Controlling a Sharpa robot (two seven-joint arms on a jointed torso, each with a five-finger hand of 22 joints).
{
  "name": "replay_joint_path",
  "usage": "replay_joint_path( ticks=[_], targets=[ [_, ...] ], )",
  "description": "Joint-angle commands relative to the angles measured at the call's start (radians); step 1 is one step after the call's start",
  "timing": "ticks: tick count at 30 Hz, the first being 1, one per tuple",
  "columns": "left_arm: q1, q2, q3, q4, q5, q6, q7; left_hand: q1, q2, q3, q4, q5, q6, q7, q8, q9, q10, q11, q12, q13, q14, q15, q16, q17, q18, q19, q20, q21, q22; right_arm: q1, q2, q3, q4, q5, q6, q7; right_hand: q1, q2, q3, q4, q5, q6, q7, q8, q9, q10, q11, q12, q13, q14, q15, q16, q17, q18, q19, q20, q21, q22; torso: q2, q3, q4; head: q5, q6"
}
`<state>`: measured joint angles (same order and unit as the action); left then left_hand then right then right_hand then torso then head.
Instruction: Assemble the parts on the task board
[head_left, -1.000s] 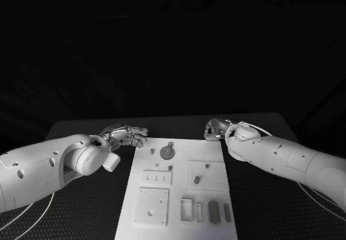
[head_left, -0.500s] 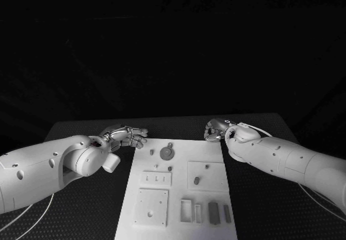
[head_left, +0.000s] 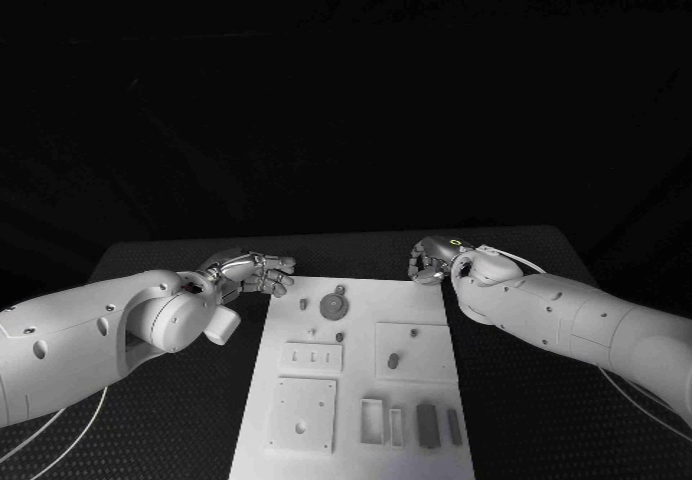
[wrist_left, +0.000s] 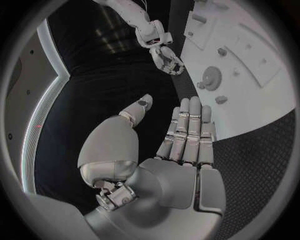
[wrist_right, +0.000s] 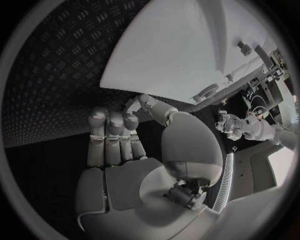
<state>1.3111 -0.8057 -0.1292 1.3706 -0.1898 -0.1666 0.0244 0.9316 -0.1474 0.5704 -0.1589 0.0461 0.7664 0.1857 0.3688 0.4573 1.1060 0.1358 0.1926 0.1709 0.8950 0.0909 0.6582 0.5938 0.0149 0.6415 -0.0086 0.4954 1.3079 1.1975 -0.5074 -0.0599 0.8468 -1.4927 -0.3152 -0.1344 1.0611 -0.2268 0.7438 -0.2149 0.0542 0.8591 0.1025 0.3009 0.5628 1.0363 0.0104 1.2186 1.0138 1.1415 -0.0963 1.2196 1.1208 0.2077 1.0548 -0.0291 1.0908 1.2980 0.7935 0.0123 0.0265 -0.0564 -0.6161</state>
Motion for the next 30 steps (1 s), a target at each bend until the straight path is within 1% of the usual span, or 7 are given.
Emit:
replay_joint_path(
  ticks=[1, 6, 8, 11, 14, 23, 30],
  targets=[
    [0.001, 0.001, 0.001, 0.002, -0.003, 0.004, 0.004, -0.007, 0.006, -0.005, 0.0, 0.003, 0.0, 0.007, 0.002, -0.002, -0.005, -0.004, 0.006, 0.001, 0.002, -0.004, 0.005, -0.001, -0.004, 0.003, -0.003, -0.004, 0.013, -0.004, -0.002, -0.004, 0.0, -0.013, 0.016, 0.014, 0.014, 0.001, 0.007, -0.002, -0.003, 0.106, 0.019, -0.005, 0.0, -0.126, 0.003, -0.004, 0.002, -0.006, 0.005, -0.007, -0.001, 0.054, -0.01, 0.001, -0.006, -0.001, 0.0, 0.0002, -0.0003, 0.0, 0.001],
    [0.001, 0.001, 0.001, 0.002, -0.003, 0.005, 0.004, -0.007, 0.006, -0.005, 0.0, 0.003, -0.001, 0.007, 0.002, -0.002, -0.005, -0.004, 0.006, 0.001, 0.002, -0.004, 0.006, -0.001, -0.004, 0.003, -0.003, -0.004, 0.013, -0.004, -0.003, -0.005, 0.0, -0.012, 0.024, 0.019, 0.031, 0.018, 0.017, -0.009, 0.002, 0.111, 0.02, -0.004, -0.003, -0.128, 0.004, -0.002, 0.003, -0.007, 0.007, -0.007, -0.001, 0.054, -0.013, 0.005, -0.007, 0.0, 0.0, 0.0, 0.0009, -0.001, 0.0],
    [0.001, 0.001, 0.001, 0.001, -0.003, 0.005, 0.004, -0.007, 0.006, -0.005, 0.0, 0.003, -0.001, 0.007, 0.002, -0.002, -0.005, -0.004, 0.006, 0.001, 0.002, -0.004, 0.006, -0.001, -0.004, 0.003, -0.003, -0.004, 0.013, -0.004, -0.004, -0.005, -0.001, -0.014, 0.024, 0.022, 0.047, 0.042, 0.031, -0.022, 0.009, 0.126, 0.016, 0.002, -0.004, -0.127, 0.002, 0.0, 0.003, -0.007, 0.005, -0.005, 0.0, 0.054, -0.014, 0.008, -0.006, 0.001, 0.0, -0.0001, 0.0009, -0.001, 0.0],
    [0.001, 0.001, 0.001, 0.002, -0.003, 0.006, 0.004, -0.007, 0.006, -0.005, 0.0, 0.003, -0.001, 0.007, 0.002, -0.002, -0.005, -0.004, 0.006, 0.001, 0.002, -0.004, 0.006, -0.001, -0.004, 0.003, -0.003, -0.004, 0.013, -0.004, -0.003, -0.006, -0.005, -0.026, 0.022, 0.028, 0.055, 0.07, 0.043, -0.033, 0.01, 0.148, 0.01, 0.013, -0.003, -0.123, -0.004, 0.003, 0.003, -0.006, 0.001, -0.003, 0.0, 0.054, -0.014, 0.011, -0.003, 0.004, 0.0, -0.0001, 0.0002, 0.0, 0.0],
    [0.001, 0.001, 0.001, 0.002, -0.003, 0.006, 0.004, -0.006, 0.006, -0.005, 0.0, 0.003, -0.001, 0.007, 0.002, -0.002, -0.005, -0.004, 0.006, 0.001, 0.002, -0.004, 0.006, -0.001, -0.004, 0.003, -0.003, -0.004, 0.013, -0.004, -0.001, -0.007, -0.01, -0.042, 0.012, 0.032, 0.051, 0.09, 0.05, -0.04, 0.008, 0.17, 0.003, 0.025, 0.0, -0.114, -0.01, 0.006, 0.002, 0.0, -0.005, 0.001, 0.001, 0.054, -0.011, 0.012, 0.001, 0.007, 0.0, 0.0, -0.0003, 0.0, 0.0],
    [0.001, 0.001, 0.001, 0.002, -0.003, 0.005, 0.004, -0.006, 0.007, -0.005, 0.0, 0.003, -0.001, 0.007, 0.002, -0.002, -0.005, -0.004, 0.006, 0.001, 0.002, -0.004, 0.006, -0.001, -0.004, 0.003, -0.003, -0.004, 0.013, -0.004, 0.005, -0.017, -0.02, -0.056, -0.019, 0.047, 0.046, 0.098, 0.049, -0.045, 0.004, 0.185, -0.003, 0.034, 0.002, -0.1, -0.016, 0.011, 0.002, 0.01, -0.01, 0.007, 0.002, 0.054, -0.002, 0.009, 0.008, 0.009, 0.0, -0.0005, 0.0011, -0.002, 0.0],
    [0.001, 0.002, 0.001, 0.002, -0.003, 0.006, 0.004, -0.006, 0.007, -0.005, 0.0, 0.003, -0.001, 0.007, 0.002, -0.002, -0.005, -0.004, 0.006, 0.001, 0.002, -0.004, 0.006, -0.001, -0.004, 0.003, -0.004, -0.004, 0.013, -0.004, 0.005, -0.018, -0.014, -0.048, -0.042, 0.064, 0.029, 0.094, 0.046, -0.04, 0.007, 0.197, -0.009, 0.041, 0.004, -0.085, -0.022, 0.014, 0.001, 0.022, -0.016, 0.012, 0.002, 0.054, 0.011, 0.005, 0.015, 0.01, 0.0, -0.0006, 0.0002, -0.001, 0.002]
  ],
)
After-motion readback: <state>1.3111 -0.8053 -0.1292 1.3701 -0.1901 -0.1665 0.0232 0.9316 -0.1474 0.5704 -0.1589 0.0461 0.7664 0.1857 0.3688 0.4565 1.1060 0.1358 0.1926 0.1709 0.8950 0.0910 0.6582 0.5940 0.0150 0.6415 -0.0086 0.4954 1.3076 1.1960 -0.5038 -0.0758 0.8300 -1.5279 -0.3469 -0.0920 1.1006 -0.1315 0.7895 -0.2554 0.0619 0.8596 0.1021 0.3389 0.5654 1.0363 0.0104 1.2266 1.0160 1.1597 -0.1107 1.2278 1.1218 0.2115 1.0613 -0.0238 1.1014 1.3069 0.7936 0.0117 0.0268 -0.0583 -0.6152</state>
